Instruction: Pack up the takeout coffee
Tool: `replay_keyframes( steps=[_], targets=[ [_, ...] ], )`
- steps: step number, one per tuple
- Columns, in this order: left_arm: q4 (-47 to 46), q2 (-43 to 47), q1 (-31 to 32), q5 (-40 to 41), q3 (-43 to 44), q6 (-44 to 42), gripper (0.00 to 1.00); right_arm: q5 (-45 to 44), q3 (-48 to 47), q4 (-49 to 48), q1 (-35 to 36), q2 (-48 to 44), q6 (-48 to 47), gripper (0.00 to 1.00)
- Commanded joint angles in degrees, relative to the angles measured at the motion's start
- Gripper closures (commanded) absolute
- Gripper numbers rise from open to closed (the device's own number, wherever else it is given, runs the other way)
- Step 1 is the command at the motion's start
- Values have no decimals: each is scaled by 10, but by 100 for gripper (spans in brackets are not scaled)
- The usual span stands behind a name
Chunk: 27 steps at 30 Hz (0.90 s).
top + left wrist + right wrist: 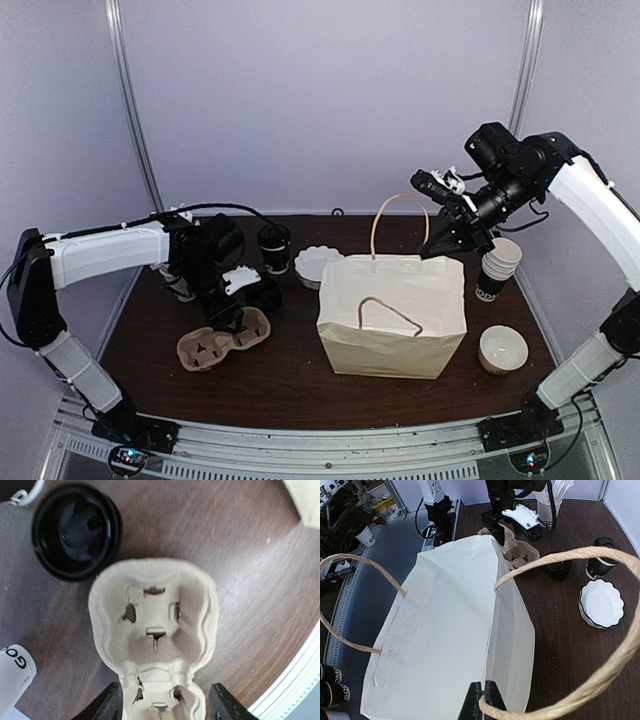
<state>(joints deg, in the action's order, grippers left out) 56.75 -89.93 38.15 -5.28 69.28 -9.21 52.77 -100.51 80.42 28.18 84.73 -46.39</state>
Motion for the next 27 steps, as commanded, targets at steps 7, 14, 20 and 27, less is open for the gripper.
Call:
replay_keyframes(
  steps=[7,14,20,27],
  targets=[
    [40,-19,-24,34,-35,-28,38,22,9,0,-1,-18,-9,100],
    [32,-35,-23,27,-37,-27,37,26,10,-5,-1,-12,-7,100],
    [16,-49,-20,15,-35,-21,46,23,10,-6,-1,-10,-5,100],
    [-1,-66,-11,20,-38,-13,50,24,9,-10,-1,-5,-1,100]
  ],
)
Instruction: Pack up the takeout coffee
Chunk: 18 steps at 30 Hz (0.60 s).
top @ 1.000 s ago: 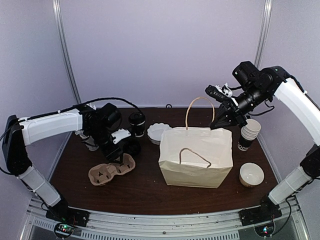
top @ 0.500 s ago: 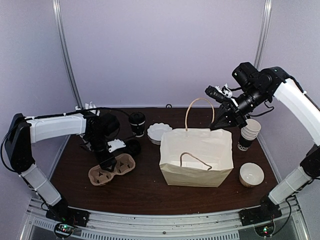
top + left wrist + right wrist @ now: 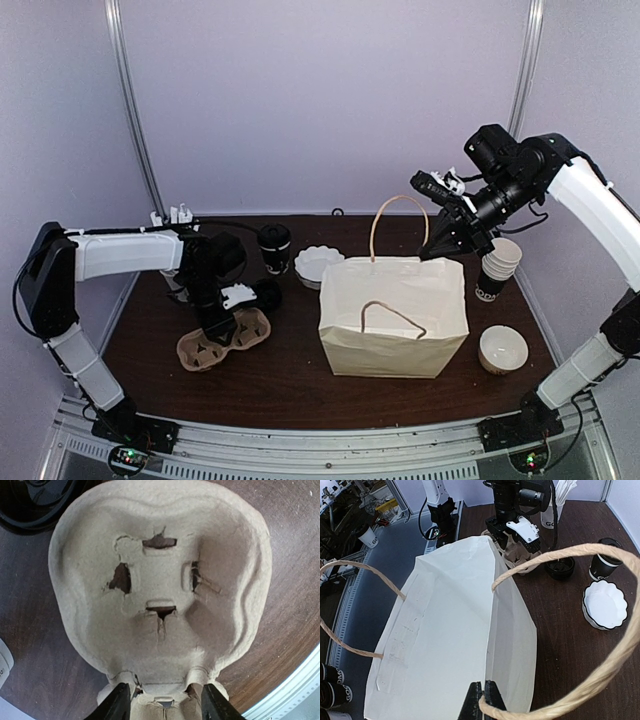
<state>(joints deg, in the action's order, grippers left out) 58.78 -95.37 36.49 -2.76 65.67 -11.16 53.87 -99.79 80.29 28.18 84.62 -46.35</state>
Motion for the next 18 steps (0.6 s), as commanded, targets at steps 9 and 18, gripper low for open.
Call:
replay_keyframes(
  steps=[9,18],
  targets=[
    [-26,-33,10,4,4,16,51,12,0,-12,-1,-3,3,100],
    [-4,-24,11,7,21,29,61,11,7,-18,-1,-7,6,100]
  ],
)
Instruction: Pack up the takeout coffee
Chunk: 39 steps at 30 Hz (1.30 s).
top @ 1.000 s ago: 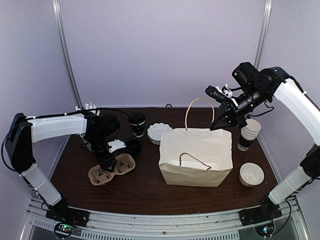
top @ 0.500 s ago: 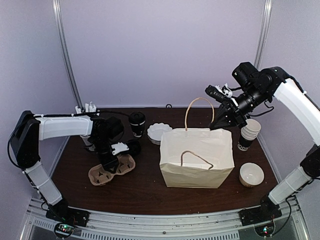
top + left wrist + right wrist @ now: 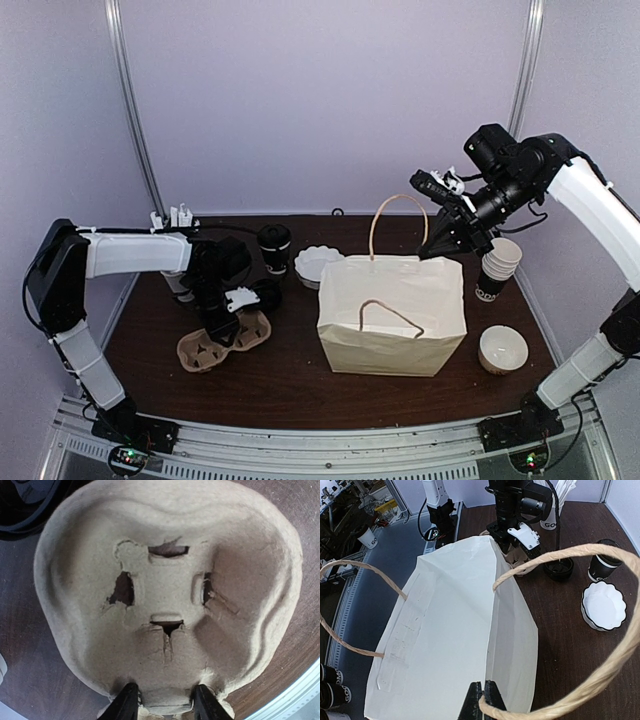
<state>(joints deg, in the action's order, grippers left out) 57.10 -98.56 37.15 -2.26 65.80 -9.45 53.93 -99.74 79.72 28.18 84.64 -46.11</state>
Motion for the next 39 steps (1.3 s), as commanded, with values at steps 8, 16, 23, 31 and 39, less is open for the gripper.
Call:
replay_keyframes(
  steps=[8,16,23,31,39],
  targets=[
    [57,110,6,-39,94,37,64,10,16,-16,0,-3,4,100],
    [71,143,7,-48,107,49,46,12,17,-19,0,3,8,100],
    [84,75,7,14,31,58,42,13,20,-24,2,-2,14,100],
    [53,37,7,6,2,34,41,10,17,-24,7,5,14,100],
    [25,22,7,8,-5,37,45,8,15,-26,9,11,15,100]
  ],
)
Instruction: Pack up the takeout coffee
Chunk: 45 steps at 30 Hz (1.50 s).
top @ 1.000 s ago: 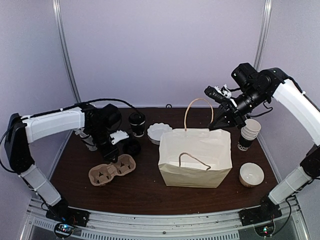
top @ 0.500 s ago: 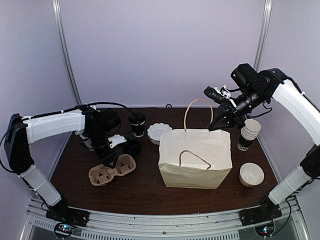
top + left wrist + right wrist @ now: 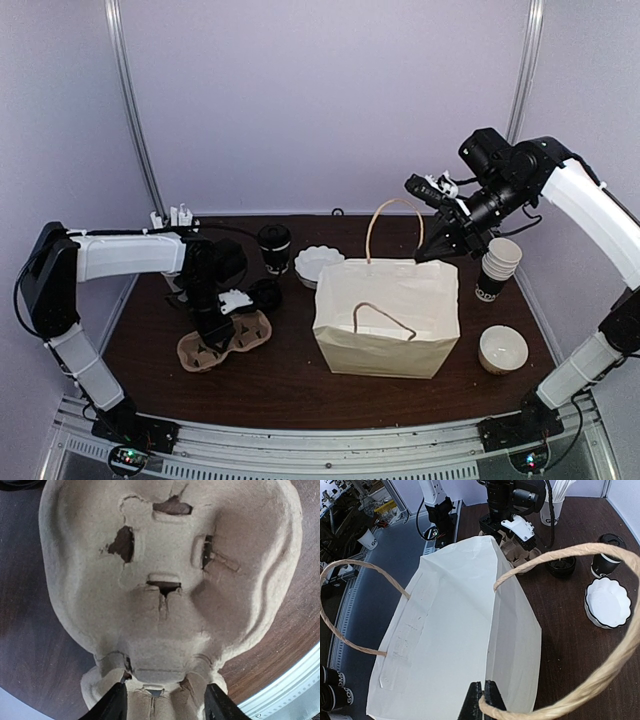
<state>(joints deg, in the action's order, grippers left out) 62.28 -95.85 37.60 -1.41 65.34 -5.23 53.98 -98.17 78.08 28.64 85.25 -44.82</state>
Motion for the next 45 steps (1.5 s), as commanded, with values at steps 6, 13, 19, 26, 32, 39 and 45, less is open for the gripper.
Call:
replay_keyframes(
  steps=[6,13,19,26,32,39,45],
  targets=[
    [-39,-19,3,2,-2,-6,52,7,-3,-10,6,10,3,100],
    [-47,-25,3,0,-7,-7,57,5,0,-12,8,10,4,100],
    [-48,-25,3,-6,-6,-7,66,5,0,-13,9,11,5,100],
    [-13,4,8,-13,23,8,72,5,1,-12,10,10,7,100],
    [17,91,9,-43,102,22,71,2,1,-3,13,11,5,100],
    [-30,171,29,-118,198,9,71,7,0,3,18,17,5,100],
    [-143,189,73,-206,272,-1,70,39,-15,5,18,33,14,100]
  ],
)
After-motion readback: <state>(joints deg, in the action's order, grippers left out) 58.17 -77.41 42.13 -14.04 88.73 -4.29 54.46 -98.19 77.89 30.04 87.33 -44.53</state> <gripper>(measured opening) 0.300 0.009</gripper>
